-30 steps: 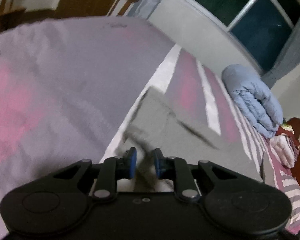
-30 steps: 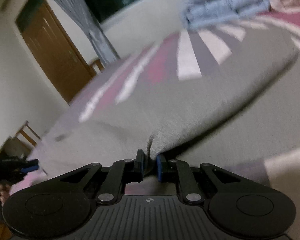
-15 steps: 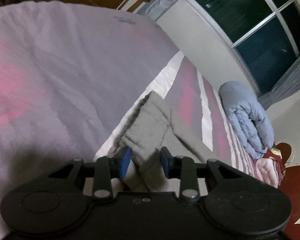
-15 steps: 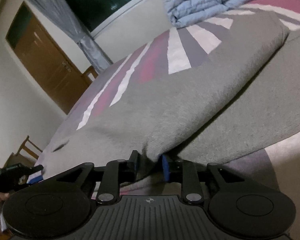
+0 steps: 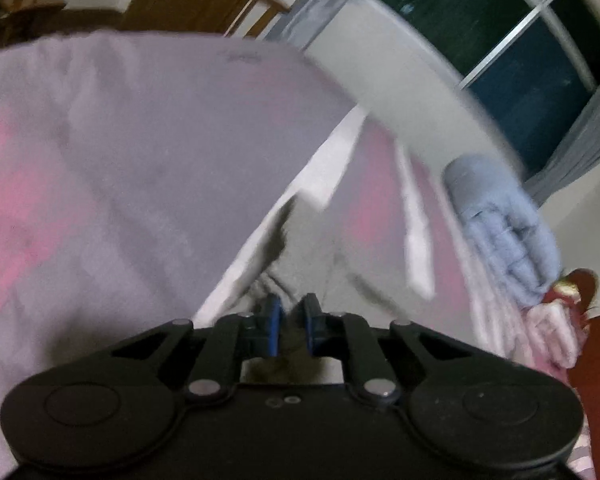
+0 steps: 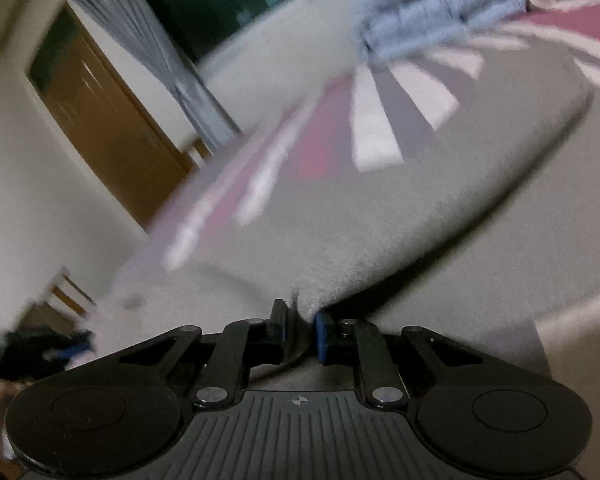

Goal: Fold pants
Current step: 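Lift the cuffs with both grippers and carry them toward the waistband, then lay the cuffs on the waistband and open both grippers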

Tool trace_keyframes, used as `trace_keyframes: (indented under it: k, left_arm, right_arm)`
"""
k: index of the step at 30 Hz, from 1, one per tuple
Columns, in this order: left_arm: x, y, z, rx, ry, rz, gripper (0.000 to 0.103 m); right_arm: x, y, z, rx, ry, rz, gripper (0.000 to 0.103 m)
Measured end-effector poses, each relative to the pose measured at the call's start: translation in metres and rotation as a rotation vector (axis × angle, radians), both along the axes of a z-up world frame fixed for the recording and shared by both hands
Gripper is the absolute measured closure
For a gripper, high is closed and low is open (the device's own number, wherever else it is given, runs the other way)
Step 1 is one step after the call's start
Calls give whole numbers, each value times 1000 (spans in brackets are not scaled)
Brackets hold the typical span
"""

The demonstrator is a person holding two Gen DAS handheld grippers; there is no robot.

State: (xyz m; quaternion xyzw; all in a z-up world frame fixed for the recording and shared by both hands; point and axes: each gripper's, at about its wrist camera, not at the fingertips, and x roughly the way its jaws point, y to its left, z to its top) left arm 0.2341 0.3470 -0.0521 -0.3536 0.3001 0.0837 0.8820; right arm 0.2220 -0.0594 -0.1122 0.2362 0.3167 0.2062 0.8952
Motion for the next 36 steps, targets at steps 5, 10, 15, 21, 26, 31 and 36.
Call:
trace_keyframes:
  k: [5,10,15,21,26,31,36]
  left_arm:
    - [-7,4,-1,-30,-19,24,101]
    - [-19,-10,30,83,-56,41,103]
    - [-12,-67,50,275,-48,-68,83]
    - [15,-120,27,423,78,-12,80]
    - [17,-143,2,488,119,-35,59]
    - [12,-155,-9,535,111,-23,56]
    - [10,-156,-15,536,80,-16,56]
  right_arm:
    - [-4,-5,-5,36,5,-15,87]
    - [-19,-29,7,55,-62,-71,71]
    - [-24,-51,27,11,-131,-152,70]
    - [13,-50,42,-120,-122,-164,42]
    - [55,-40,48,-243,-131,-121,42]
    - [109,-17,38,-420,-39,-101,42]
    - [126,-16,18,-559,38,-27,85]
